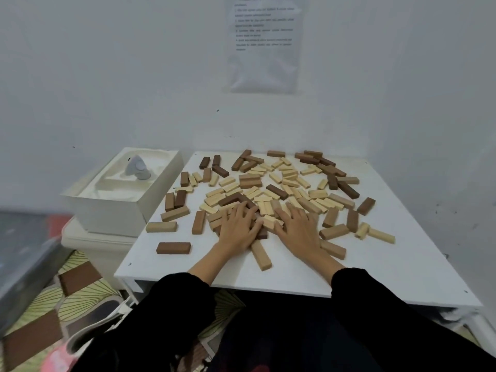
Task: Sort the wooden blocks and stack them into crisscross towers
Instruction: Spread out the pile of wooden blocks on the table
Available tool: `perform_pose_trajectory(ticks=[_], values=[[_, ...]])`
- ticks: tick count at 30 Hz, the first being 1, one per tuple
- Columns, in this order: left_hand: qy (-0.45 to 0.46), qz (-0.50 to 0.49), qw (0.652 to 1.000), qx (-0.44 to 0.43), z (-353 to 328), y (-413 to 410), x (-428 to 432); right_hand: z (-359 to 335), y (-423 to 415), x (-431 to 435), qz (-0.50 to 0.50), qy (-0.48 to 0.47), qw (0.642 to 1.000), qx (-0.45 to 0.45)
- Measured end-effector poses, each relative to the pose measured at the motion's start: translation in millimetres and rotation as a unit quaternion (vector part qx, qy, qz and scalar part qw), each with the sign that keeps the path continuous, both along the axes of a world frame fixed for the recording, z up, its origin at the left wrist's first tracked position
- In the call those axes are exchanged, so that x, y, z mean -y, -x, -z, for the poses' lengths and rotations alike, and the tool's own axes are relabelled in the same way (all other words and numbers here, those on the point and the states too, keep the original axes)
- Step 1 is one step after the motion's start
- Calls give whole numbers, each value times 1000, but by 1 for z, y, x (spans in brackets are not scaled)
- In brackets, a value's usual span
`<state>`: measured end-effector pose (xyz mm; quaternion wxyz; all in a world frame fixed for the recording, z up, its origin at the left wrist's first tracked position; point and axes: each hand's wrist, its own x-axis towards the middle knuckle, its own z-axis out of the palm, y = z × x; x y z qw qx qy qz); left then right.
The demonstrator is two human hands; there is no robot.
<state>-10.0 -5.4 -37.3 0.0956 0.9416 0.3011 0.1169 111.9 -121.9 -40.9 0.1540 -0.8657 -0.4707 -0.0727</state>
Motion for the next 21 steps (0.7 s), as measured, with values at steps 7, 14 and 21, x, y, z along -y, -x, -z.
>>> perform_pose_trajectory(ticks=[7, 14, 21], values=[[7, 17, 1000, -13, -2, -1, -5, 0, 0, -2, -8, -8, 999, -41], [-10, -127, 989, 80, -12, 36, -20, -8, -26, 38, 50, -42, 996, -62], [75, -236, 968, 53, -2, 108, -17, -7, -74, 109, 211, 29, 973, -90]])
